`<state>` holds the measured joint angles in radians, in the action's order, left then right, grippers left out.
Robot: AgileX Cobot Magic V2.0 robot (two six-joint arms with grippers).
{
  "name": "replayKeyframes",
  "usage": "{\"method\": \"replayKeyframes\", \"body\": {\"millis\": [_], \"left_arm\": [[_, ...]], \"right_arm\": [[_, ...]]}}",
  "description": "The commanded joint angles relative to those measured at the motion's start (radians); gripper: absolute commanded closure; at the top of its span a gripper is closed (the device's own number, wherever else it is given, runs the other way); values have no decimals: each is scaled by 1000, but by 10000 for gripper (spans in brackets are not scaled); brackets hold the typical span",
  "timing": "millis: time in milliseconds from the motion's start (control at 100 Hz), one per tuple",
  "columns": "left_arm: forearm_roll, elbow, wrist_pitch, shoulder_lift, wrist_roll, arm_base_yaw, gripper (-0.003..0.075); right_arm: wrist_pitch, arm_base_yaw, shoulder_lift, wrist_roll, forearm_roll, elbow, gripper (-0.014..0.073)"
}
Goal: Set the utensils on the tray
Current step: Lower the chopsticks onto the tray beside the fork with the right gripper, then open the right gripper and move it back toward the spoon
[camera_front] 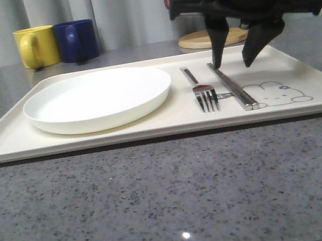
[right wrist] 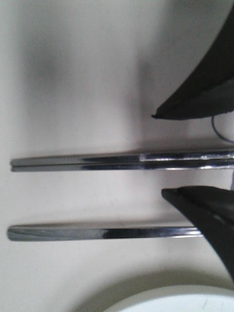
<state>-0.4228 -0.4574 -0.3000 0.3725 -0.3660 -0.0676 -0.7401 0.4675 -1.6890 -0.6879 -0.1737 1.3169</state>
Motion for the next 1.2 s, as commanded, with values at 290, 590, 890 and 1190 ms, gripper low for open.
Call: {"method": "replayKeyframes", "body": {"millis": [290, 590, 890, 1190], "left_arm": [[-11, -27, 77, 5, -2, 0, 738], [-11, -27, 77, 5, -2, 0, 738], [-11, -27, 77, 5, -2, 0, 738], [-11, -27, 77, 5, -2, 0, 738]], "right_arm": [[-109, -268, 204, 283, -21, 29, 249], [-143, -546, 197, 652, 193, 27, 249], [-141, -702, 120, 799, 293, 27, 249], [-123, -704, 33, 814, 289, 27, 249]]}}
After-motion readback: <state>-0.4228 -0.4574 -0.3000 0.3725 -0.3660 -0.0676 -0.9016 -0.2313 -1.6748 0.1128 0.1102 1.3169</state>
